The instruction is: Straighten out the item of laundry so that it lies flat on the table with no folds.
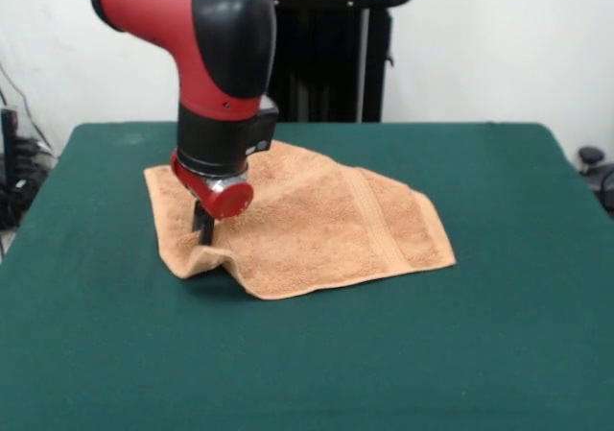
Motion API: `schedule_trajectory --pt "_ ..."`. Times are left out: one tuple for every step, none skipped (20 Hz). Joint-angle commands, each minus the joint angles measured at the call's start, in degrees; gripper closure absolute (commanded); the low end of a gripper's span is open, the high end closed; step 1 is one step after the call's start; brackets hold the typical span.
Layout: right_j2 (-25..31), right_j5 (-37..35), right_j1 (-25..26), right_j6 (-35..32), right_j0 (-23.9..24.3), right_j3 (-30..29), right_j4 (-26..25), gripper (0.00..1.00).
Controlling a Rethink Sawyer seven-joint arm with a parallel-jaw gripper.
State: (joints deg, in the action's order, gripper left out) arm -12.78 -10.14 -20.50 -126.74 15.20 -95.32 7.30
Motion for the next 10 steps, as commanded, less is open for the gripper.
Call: schedule_trajectory --pt "0.7 3.4 3.8 -3.5 0.5 5.6 -2.2 1.00" --pt "0.6 3.3 3.7 -3.6 0.4 5.7 -2.2 1.00" --pt "0.3 3.2 3.7 -3.6 0.3 5.8 -2.3 1.00" --pt "0.3 2.6 3.6 -3.0 0.5 6.3 -2.6 1.00" --pt "0.2 2.2 3.6 -2.7 0.6 6.8 -2.8 1.00" --pt "0.0 2.1 3.4 -2.5 0.7 7.2 -3.1 1.00" --pt "-0.2 2.4 3.5 -2.6 0.8 7.7 -3.2 1.00" --pt "-0.3 2.5 3.5 -2.8 0.8 7.9 -3.3 1.00" --pt "-0.4 2.7 3.5 -2.9 0.8 8.2 -3.4 1.00" --pt "-0.6 2.9 3.5 -3.1 0.8 8.4 -3.5 1.00"
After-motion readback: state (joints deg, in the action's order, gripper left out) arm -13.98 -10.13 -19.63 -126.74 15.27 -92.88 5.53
